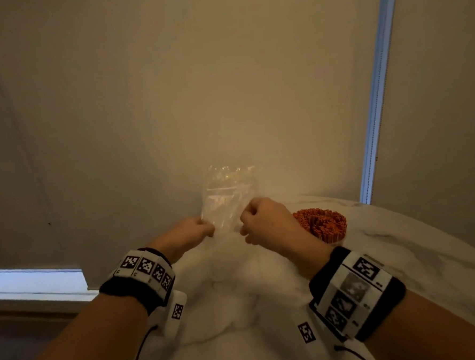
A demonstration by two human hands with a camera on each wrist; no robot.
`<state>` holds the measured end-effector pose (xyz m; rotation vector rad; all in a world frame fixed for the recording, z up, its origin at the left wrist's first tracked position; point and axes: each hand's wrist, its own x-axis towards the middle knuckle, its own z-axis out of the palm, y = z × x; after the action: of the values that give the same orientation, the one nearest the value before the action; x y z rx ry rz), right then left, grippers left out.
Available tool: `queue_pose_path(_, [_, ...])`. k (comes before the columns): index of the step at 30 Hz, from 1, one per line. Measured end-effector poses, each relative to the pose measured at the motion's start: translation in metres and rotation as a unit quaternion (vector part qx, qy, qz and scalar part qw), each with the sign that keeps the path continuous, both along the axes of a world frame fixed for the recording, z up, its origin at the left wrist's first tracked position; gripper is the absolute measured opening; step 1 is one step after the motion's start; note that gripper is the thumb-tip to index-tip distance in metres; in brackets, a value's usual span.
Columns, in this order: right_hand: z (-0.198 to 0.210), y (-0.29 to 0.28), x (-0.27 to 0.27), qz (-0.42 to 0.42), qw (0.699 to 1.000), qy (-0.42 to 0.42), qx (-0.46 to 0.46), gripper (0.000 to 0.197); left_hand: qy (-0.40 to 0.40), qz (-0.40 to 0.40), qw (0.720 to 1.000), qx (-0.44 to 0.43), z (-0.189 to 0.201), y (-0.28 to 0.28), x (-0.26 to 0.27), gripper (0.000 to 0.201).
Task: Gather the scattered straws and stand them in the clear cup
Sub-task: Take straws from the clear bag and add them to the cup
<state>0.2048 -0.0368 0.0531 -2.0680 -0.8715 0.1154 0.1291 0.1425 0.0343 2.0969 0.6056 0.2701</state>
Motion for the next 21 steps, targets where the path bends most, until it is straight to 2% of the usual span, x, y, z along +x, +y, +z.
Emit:
queue_pose_path(1, [0.001,0.000,0.000,0.000,1.000,0.019,0.013,0.032,-0.045,-0.001,0.999,-0.027,0.001,-0.002,-0.001,0.008])
queue_pose_path(4, [0.002,-0.002,-0.003,-0.007,0.994,0.101,0.040,0.104,-0.147,-0.002,0.988,-0.057,0.007,-0.006,0.000,0.020])
queue_pose_path(5, [0.003,-0.003,-0.003,-0.015,0.993,0.105,0.056,0.113,-0.155,-0.004,0.987,-0.042,0.008,-0.008,0.000,0.022])
queue_pose_path(6, [0.006,-0.005,-0.001,-0.028,0.992,0.099,0.077,0.109,-0.153,-0.012,0.988,-0.027,0.010,-0.009,0.000,0.023])
queue_pose_path(7, [0.008,-0.007,0.002,-0.041,0.990,0.091,0.099,0.095,-0.144,-0.026,0.989,-0.018,0.010,-0.010,0.001,0.024])
queue_pose_path(10, [0.012,-0.013,0.014,-0.054,0.984,0.098,0.139,0.042,-0.113,-0.062,0.991,-0.026,0.008,-0.009,0.003,0.012])
queue_pose_path(13, [0.008,-0.015,0.016,-0.033,0.993,0.084,0.076,0.018,-0.158,-0.035,0.985,-0.053,0.007,-0.003,0.006,0.045])
queue_pose_path(15, [0.002,-0.015,0.014,-0.004,0.996,0.091,0.016,0.013,-0.217,-0.001,0.975,-0.037,0.009,0.000,0.008,0.044])
queue_pose_path(17, [-0.003,-0.014,0.012,0.013,0.993,0.118,0.017,0.018,-0.270,0.018,0.962,-0.038,0.008,0.002,0.011,0.031])
queue_pose_path(20, [0.000,-0.012,0.012,-0.017,0.976,0.169,0.133,0.046,-0.300,0.019,0.954,0.002,0.006,-0.001,0.011,0.030])
queue_pose_path(21, [0.003,-0.011,0.013,-0.026,0.967,0.186,0.174,0.047,-0.300,0.010,0.954,0.011,0.006,-0.002,0.010,0.030])
